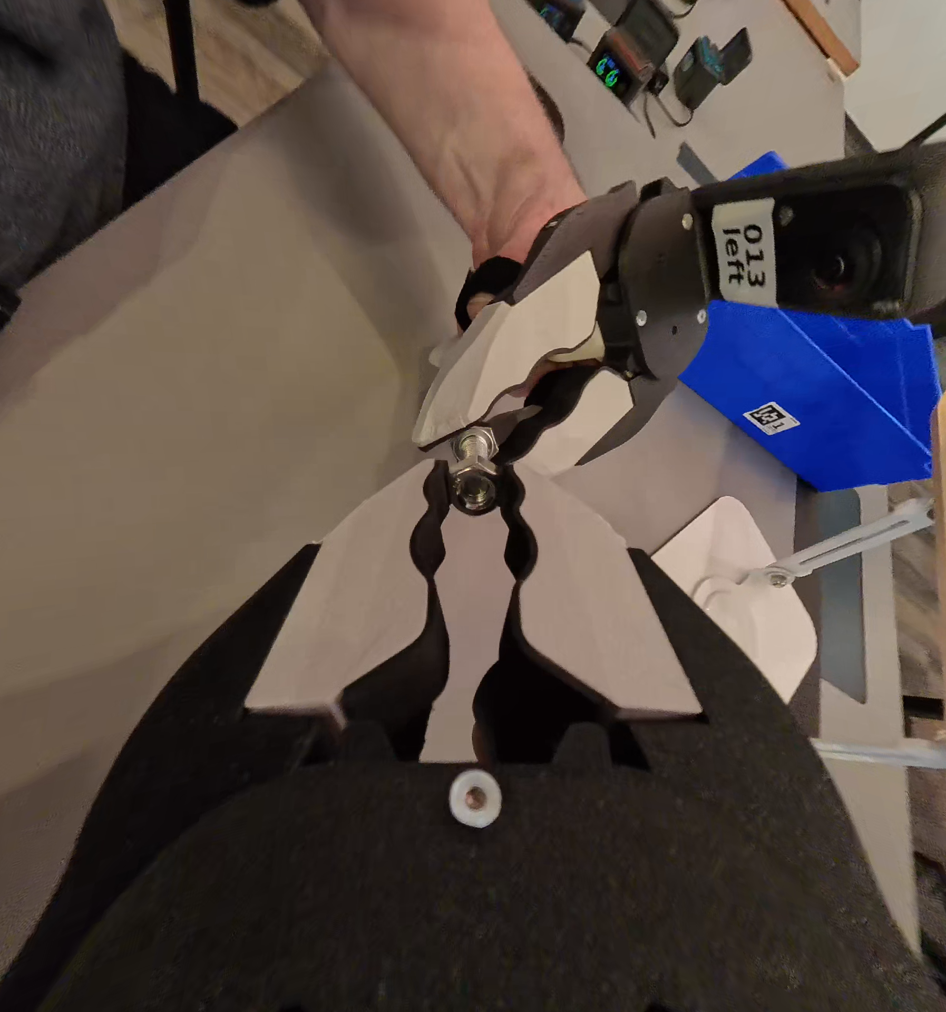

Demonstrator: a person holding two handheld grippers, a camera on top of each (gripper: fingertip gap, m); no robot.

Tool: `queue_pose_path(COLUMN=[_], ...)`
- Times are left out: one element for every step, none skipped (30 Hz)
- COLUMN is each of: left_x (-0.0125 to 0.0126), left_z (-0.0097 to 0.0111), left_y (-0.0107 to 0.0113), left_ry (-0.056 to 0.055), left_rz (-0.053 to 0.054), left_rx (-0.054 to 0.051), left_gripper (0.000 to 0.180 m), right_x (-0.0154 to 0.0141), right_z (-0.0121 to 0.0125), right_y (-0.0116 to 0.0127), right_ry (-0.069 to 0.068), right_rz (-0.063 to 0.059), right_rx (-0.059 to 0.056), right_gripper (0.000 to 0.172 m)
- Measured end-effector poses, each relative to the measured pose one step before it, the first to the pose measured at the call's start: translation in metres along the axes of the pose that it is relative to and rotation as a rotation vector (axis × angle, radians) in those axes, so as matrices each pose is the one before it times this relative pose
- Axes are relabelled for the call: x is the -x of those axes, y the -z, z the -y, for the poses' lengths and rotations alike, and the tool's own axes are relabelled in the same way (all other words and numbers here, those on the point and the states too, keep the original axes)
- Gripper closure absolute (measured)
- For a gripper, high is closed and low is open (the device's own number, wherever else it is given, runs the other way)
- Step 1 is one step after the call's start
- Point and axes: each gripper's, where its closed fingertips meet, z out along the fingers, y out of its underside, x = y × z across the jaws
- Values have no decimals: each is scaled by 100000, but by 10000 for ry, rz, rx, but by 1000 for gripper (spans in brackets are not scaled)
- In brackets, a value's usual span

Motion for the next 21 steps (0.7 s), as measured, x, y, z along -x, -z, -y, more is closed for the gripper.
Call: queue_pose_path(left_x=[60, 76, 24, 36, 79, 93, -19, 21, 109, -1, -8, -2, -23, -14, -2, 38, 65, -24, 36, 57, 132], left_z=[53, 70, 65, 28, -29, -16, 84, 102, 69, 76, -16, 73, 95, -129, -79, 74, 81, -21, 8, 88, 185], left_y=[46, 78, 62, 26, -22, 7, 52, 62, 44, 10, -17, -22, -28, -68, -34, 50, 84, 36, 0, 51, 121], left_ry=[-72, -38, -50, -155, -149, -36, 10, 8, -24, -9, 32, 2, 4, 17, -4, 13, 57, 16, -28, -68, -65], left_rz=[121, 86, 58, 149, 189, 120, -21, -9, 80, 7, -18, 16, 3, -7, -1, 13, -8, -54, 14, 40, 124], left_rx=[28, -29, -21, 36, 84, 82, -34, -76, -61, -60, 25, -28, -48, 99, 49, -71, -92, -19, -20, -60, -86], left_gripper=[160, 160, 160, 160, 160, 160, 160, 160, 160, 158, 158, 159, 160, 160, 161, 161, 161, 161, 161, 157, 148], right_x=[-57, -81, -54, -7, -1, -18, -29, -37, -80, -51, 62, 80, 49, 83, 57, -35, -37, -23, -123, -132, -160], right_z=[7, 14, 61, 69, 28, -50, 47, 24, -69, -42, 16, 4, -28, 6, 12, 1, -14, -30, -7, -29, -28], right_y=[4, 2, -5, -12, -15, -8, 8, 15, -13, -35, -61, -86, -108, -72, -37, -28, -10, -14, -1, 30, 60], right_ry=[-281, -250, -204, -182, -149, -104, -104, -112, -76, -27, -19, -11, 11, -3, -36, -35, -34, -7, -5, -70, -97], right_rz=[-59, -74, -72, -41, -28, -42, -33, -19, -46, -42, 10, 26, -6, 35, 34, -29, -18, -2, -73, -50, -55], right_rx=[-164, -142, -144, -127, -94, -48, -95, -73, 9, 8, -31, -12, 11, -11, -22, -20, 6, 18, 9, 15, -12], right_gripper=[153, 153, 153, 153, 153, 153, 153, 153, 153, 153, 153, 153, 153, 153, 153, 153, 153, 153, 153, 153, 153])
